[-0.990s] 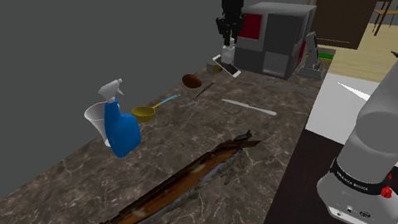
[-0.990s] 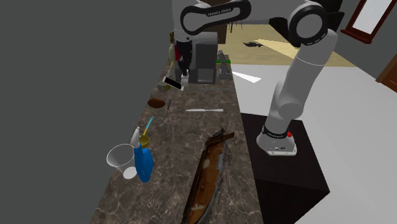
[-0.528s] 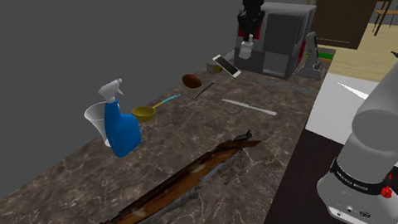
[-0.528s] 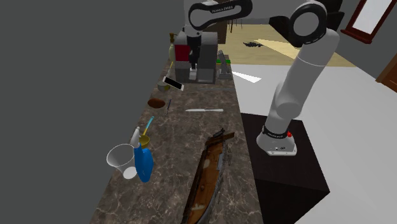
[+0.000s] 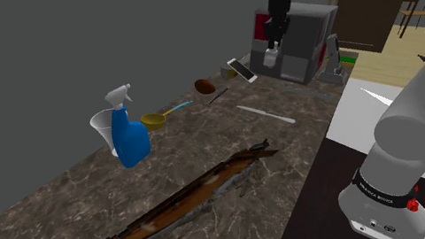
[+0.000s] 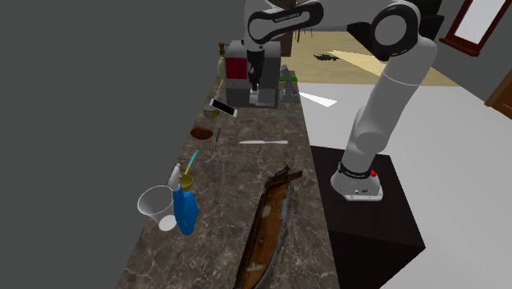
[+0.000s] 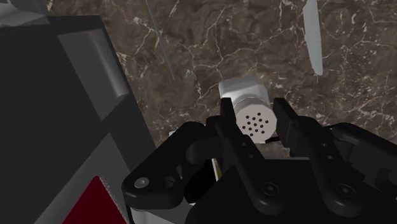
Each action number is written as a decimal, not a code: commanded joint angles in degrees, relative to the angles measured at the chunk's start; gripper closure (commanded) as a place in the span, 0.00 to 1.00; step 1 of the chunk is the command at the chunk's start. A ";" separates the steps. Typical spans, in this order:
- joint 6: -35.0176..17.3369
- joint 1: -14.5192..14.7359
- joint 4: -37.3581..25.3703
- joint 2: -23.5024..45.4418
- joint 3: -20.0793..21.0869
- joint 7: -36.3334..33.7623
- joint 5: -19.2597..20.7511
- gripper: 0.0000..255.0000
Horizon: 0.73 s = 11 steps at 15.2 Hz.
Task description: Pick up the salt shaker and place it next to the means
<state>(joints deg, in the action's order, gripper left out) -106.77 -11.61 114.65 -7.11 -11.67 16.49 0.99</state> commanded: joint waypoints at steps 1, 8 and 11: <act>-1.52 -0.06 1.36 0.13 -0.08 0.13 -0.02 1.00; -6.86 -0.10 5.60 1.25 -0.21 0.33 -0.21 1.00; -9.15 -0.12 7.24 1.91 -0.27 0.44 -0.34 1.00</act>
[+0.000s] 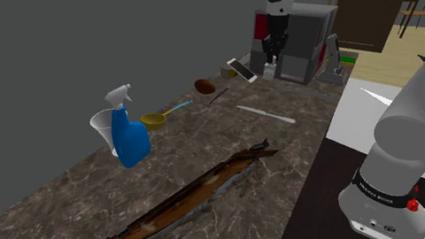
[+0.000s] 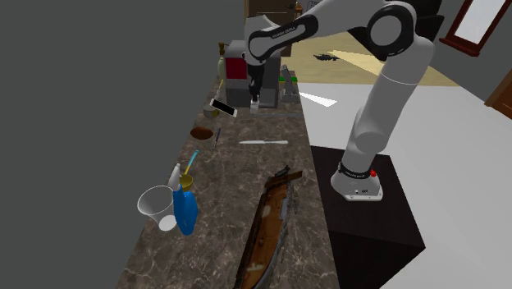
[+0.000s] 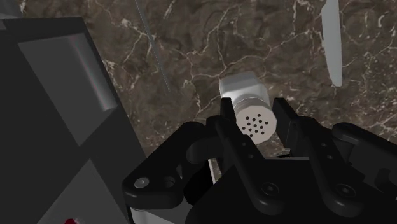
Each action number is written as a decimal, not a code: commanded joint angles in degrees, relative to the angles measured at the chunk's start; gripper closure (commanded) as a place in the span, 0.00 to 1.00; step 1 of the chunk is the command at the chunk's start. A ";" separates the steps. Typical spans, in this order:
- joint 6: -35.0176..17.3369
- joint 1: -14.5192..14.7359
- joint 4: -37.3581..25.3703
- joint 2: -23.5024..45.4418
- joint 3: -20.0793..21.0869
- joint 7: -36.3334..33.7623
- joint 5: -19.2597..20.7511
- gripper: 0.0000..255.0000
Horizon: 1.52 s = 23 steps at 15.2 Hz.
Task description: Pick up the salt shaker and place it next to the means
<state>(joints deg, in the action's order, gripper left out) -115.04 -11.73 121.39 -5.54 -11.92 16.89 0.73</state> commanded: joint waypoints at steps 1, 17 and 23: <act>-1.64 0.00 1.03 0.59 -0.04 0.09 -0.13 1.00; -10.31 -0.05 6.10 4.27 -0.22 0.80 -0.99 1.00; -10.31 -0.05 6.10 4.27 -0.22 0.80 -0.99 0.00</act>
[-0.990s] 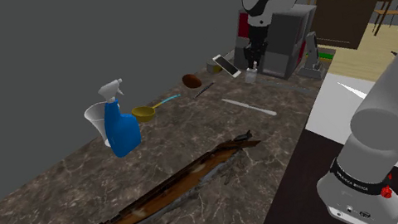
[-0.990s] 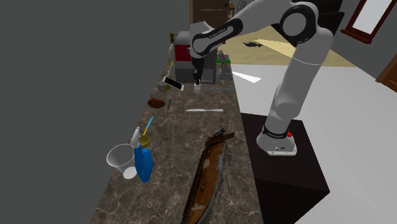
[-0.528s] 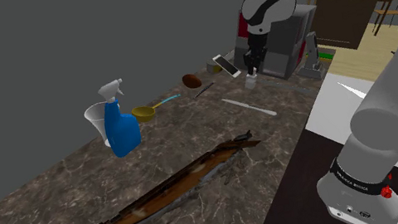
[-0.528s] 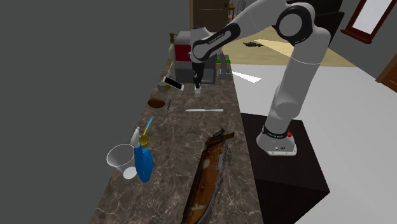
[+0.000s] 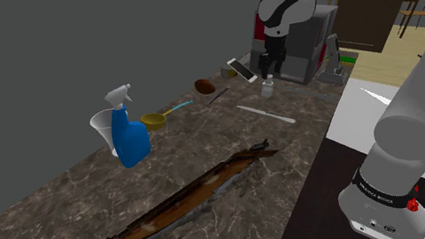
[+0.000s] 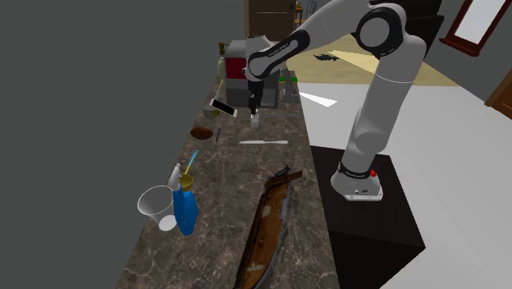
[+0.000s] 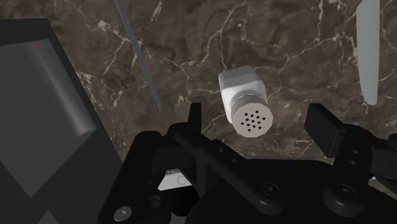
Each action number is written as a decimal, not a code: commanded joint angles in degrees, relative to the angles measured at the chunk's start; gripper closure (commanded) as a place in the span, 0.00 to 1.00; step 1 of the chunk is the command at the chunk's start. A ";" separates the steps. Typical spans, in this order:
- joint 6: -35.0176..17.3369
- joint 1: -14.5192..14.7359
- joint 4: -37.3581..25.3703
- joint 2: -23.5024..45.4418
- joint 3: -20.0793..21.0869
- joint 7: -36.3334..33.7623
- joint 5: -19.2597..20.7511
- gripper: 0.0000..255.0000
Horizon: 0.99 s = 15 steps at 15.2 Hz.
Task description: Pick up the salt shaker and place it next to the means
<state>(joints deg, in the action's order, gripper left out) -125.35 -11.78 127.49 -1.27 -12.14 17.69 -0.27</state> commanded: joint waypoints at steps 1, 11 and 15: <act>0.00 0.00 0.00 0.00 0.00 0.00 0.00 0.00; 7.25 0.02 -4.27 -3.05 0.11 -0.55 0.73 0.00; 7.25 0.02 -4.27 -3.05 0.11 -0.55 0.73 0.00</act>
